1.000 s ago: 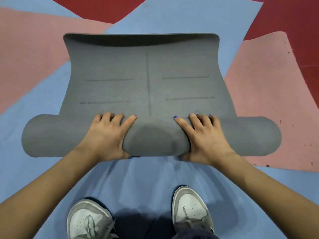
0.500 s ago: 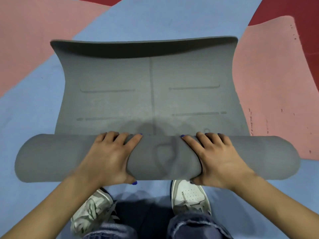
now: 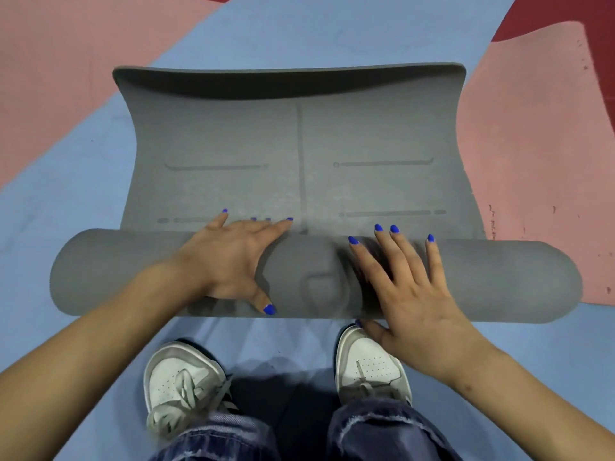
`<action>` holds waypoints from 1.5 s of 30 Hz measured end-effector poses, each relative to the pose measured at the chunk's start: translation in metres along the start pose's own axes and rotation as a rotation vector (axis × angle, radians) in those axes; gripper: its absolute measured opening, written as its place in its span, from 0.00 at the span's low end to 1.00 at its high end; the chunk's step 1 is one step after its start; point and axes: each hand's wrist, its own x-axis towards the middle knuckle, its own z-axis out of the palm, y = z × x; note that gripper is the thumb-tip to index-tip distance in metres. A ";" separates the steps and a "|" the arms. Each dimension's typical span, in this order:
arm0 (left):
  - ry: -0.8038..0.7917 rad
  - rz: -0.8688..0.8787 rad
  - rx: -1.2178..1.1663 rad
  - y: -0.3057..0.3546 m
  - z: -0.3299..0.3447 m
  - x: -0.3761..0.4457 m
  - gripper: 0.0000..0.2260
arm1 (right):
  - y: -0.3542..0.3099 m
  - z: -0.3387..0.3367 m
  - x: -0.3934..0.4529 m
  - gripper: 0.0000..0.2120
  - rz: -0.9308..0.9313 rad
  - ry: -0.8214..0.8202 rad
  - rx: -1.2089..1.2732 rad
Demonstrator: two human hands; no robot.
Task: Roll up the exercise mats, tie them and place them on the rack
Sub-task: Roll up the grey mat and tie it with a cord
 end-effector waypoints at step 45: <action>0.339 -0.255 0.169 -0.019 -0.040 0.084 0.61 | 0.040 -0.022 0.184 0.66 0.009 -0.299 -0.148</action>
